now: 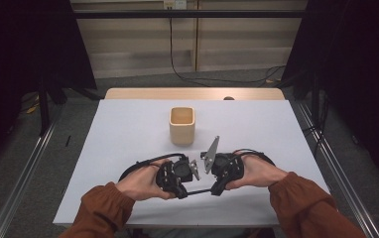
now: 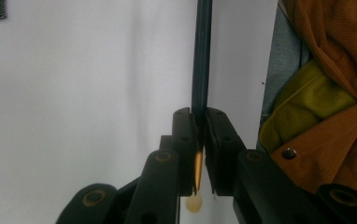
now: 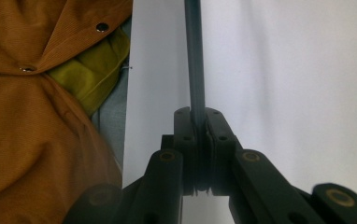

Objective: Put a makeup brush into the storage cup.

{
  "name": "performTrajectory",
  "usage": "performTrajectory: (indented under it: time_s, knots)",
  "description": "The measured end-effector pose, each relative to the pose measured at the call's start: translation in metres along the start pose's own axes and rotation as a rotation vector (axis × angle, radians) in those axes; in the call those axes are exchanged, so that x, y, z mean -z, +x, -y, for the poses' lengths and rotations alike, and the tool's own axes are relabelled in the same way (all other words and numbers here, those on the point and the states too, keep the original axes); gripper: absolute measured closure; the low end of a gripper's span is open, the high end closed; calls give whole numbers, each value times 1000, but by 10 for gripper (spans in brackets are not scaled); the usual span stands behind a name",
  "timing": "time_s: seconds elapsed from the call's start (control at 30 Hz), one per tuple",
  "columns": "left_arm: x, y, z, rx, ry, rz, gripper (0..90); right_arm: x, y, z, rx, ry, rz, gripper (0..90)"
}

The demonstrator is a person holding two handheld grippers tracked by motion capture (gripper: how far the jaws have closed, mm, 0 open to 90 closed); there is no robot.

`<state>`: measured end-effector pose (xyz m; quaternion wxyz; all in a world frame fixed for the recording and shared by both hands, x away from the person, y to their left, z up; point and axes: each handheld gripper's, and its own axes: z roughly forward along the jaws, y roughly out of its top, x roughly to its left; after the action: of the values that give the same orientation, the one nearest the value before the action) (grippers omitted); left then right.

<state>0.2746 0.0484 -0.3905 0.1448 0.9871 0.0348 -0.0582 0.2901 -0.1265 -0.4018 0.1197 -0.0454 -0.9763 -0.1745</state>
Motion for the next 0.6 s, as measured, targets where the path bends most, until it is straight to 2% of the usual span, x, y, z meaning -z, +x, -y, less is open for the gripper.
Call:
performTrajectory:
  time_s: [0.07,0.13,0.2,0.27,0.3,0.33,0.37,0.43,0.47,0.5,0.53,0.6]
  knots:
    - [0,-1,0,3,-8,0,830,0,2,0,-7,3,4,856]
    - [-1,-1,0,3,-21,-4,827,-1,0,1,22,-14,11,856]
    - [0,0,1,-8,-15,2,824,-1,3,1,2,0,-1,857]
    - [0,0,1,-8,-18,6,820,0,3,2,10,-2,4,857]
    - [0,1,1,-7,-19,5,813,0,3,3,-3,2,0,857]
    - [0,0,2,7,-33,4,800,0,3,4,-8,-1,0,857]
    - [0,1,3,-4,-34,1,796,1,3,4,-4,-2,-3,857]
    - [1,2,4,2,-48,2,777,1,4,4,-4,-4,0,858]
    - [2,2,5,11,-58,4,735,1,3,4,1,-11,4,858]
    - [2,3,5,4,-58,3,735,1,3,4,1,-11,4,858]
    - [1,3,7,12,-78,5,670,1,3,4,3,-12,1,858]
    - [1,5,8,22,-96,-6,644,1,3,4,0,-13,4,858]
